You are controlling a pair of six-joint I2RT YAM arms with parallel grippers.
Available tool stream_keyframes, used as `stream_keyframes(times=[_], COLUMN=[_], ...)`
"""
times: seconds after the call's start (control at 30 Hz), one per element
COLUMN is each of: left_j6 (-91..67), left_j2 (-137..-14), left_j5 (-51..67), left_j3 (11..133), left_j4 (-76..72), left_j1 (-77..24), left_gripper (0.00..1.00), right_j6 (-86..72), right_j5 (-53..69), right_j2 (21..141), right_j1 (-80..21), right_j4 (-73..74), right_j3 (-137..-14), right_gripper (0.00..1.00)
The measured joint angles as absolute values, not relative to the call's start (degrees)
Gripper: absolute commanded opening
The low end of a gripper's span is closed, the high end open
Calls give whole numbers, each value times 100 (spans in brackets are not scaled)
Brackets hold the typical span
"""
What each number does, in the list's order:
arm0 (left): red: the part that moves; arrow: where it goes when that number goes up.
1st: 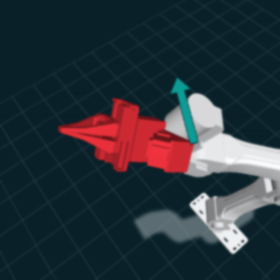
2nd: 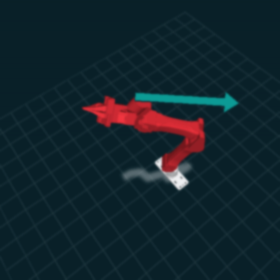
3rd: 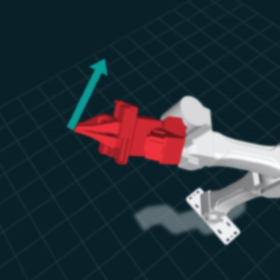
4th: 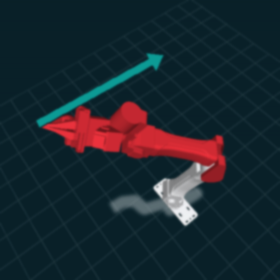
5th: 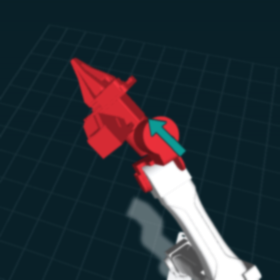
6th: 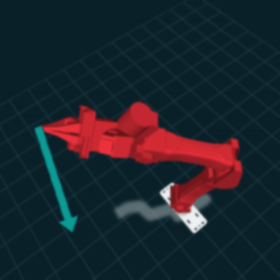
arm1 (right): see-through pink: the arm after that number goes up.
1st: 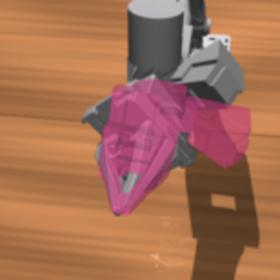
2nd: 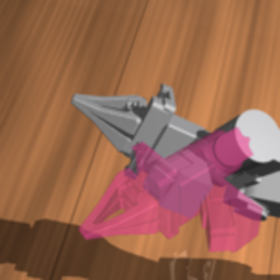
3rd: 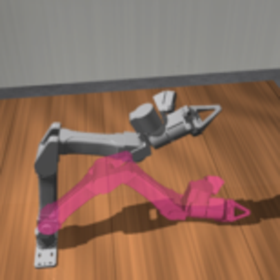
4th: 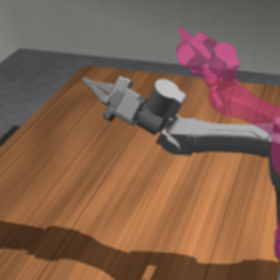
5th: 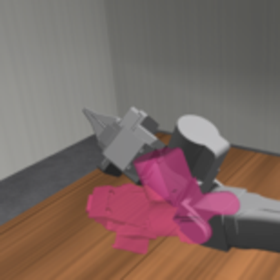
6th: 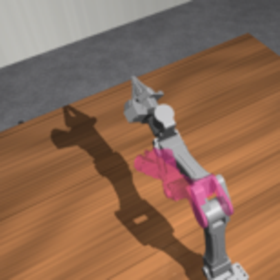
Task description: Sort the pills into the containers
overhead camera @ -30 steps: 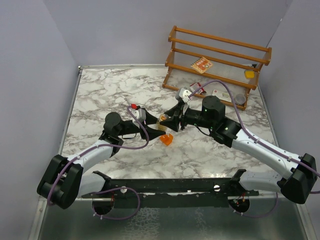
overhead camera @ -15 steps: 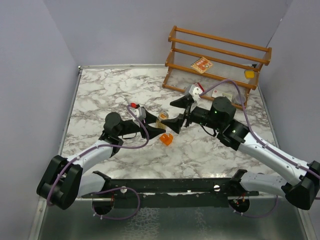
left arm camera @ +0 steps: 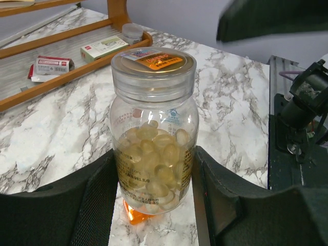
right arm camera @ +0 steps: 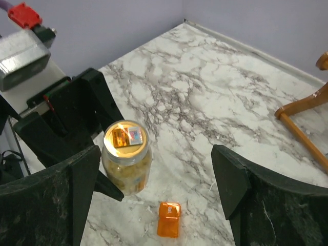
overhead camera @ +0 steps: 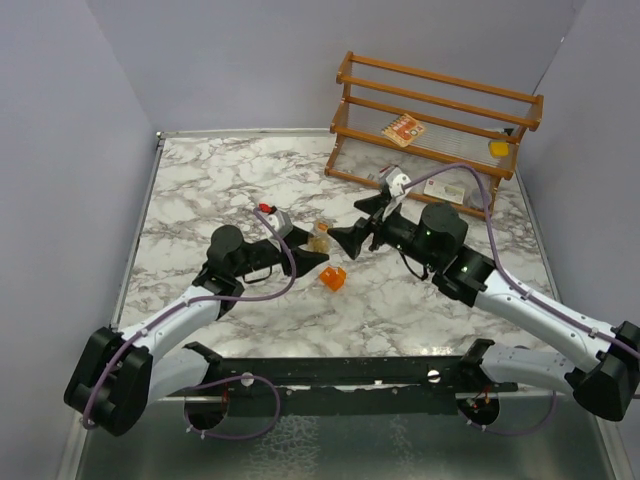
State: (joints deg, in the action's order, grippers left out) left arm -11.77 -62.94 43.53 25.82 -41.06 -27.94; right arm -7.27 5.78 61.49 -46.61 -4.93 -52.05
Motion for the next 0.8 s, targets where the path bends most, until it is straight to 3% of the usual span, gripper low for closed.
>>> stream_keyframes(times=[0.1, 0.2, 0.23, 0.43, 0.57, 0.8], left_j6=[-1059, -923, -878, -639, -462, -156], left_j2=[-6163, -6058, -6027, -6001, -5975, -5531], left_j5=[4036, 3754, 3664, 3350, 3068, 2558], left_j3=[2644, 2711, 2724, 2733, 2729, 2578], left_j4=[-3756, -3500, -3439, -3234, -3133, -3157], left_j1=[-2963, -3148, -3208, -3459, -3656, -3857], left_gripper=[0, 0, 0, 0, 0, 0], right_j6=[-742, -742, -753, -893, -1020, -1326], right_j5=[432, 294, 266, 152, 12, -222], right_j2=[6125, 6160, 6173, 6429, 6510, 6351], right_j1=[-4818, -5000, -5039, -5256, -5332, -5376], right_j4=[-611, -707, -766, -1079, -1142, -1581], right_j3=[-4884, -4810, -4810, -4816, -4816, -4633], right_gripper=[84, 57, 53, 56, 65, 64])
